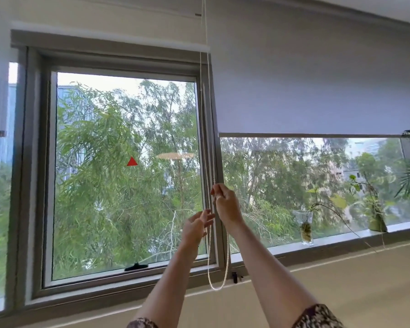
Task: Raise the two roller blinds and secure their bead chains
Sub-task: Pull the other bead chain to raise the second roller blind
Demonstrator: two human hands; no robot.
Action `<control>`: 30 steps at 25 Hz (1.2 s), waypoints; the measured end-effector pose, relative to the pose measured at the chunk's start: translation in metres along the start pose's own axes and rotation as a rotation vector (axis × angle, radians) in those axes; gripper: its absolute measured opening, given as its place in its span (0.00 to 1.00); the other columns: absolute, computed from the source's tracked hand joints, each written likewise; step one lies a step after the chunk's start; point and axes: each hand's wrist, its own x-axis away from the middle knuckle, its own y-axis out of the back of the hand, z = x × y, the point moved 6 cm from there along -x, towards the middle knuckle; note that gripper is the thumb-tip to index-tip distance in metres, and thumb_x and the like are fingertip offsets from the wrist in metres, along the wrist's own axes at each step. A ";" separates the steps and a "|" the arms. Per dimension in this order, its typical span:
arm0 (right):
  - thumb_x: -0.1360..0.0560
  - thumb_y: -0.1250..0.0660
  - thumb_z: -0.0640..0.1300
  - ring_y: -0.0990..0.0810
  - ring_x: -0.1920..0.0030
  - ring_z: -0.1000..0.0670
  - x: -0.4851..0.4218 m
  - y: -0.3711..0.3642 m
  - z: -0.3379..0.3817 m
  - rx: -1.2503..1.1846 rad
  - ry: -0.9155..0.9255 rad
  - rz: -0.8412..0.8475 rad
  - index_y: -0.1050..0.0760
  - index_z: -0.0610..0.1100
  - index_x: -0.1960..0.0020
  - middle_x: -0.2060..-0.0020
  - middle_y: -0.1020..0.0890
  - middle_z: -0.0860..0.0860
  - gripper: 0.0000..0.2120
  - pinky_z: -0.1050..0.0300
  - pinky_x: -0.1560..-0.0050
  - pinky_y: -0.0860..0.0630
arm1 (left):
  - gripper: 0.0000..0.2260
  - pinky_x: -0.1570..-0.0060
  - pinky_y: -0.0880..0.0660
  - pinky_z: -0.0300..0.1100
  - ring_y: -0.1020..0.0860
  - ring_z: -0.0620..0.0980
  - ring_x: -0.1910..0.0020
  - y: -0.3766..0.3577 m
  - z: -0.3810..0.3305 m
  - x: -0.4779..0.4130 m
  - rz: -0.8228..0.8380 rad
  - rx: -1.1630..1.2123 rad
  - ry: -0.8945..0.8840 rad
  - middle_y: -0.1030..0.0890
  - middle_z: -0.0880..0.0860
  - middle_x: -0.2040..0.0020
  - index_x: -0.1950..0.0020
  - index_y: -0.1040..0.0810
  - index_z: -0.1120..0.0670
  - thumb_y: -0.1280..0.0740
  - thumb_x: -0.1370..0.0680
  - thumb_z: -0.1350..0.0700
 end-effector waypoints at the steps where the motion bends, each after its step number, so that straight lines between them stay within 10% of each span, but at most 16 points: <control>1: 0.19 0.46 0.38 0.26 0.69 0.54 0.004 -0.002 -0.006 0.022 0.002 0.021 0.26 0.44 0.57 0.67 0.24 0.51 0.12 0.61 0.64 0.28 | 0.11 0.44 0.27 0.51 0.19 0.49 0.50 0.001 -0.014 -0.007 -0.020 0.051 -0.020 0.15 0.51 0.51 0.49 0.19 0.52 0.41 0.19 0.54; 6: 0.19 0.43 0.41 0.34 0.74 0.54 0.022 -0.006 -0.036 0.116 0.038 0.047 0.25 0.44 0.61 0.74 0.28 0.54 0.13 0.61 0.73 0.37 | 0.12 0.44 0.26 0.52 0.18 0.54 0.48 -0.013 -0.087 -0.035 -0.022 0.106 -0.122 0.15 0.56 0.48 0.51 0.18 0.54 0.39 0.20 0.50; 14: 0.19 0.43 0.41 0.34 0.76 0.56 0.046 -0.003 -0.067 0.138 -0.043 0.222 0.26 0.46 0.61 0.75 0.27 0.53 0.14 0.65 0.74 0.38 | 0.18 0.81 0.32 0.30 0.24 0.40 0.79 -0.025 -0.090 -0.028 -0.171 0.118 -0.103 0.20 0.54 0.67 0.63 0.19 0.56 0.43 0.26 0.73; 24: 0.19 0.45 0.44 0.19 0.54 0.43 0.005 0.021 -0.058 -0.048 -0.229 0.098 0.24 0.37 0.45 0.53 0.18 0.39 0.14 0.51 0.52 0.22 | 0.13 0.78 0.29 0.30 0.24 0.40 0.75 -0.028 -0.035 -0.016 -0.185 0.085 -0.094 0.18 0.54 0.65 0.56 0.17 0.58 0.38 0.25 0.71; 30: 0.19 0.45 0.42 0.22 0.64 0.50 -0.039 0.016 -0.034 -0.043 -0.167 0.005 0.26 0.41 0.44 0.62 0.20 0.46 0.10 0.59 0.63 0.26 | 0.18 0.73 0.25 0.34 0.24 0.46 0.72 -0.041 0.005 -0.018 -0.173 0.000 -0.105 0.18 0.54 0.66 0.58 0.17 0.58 0.42 0.28 0.74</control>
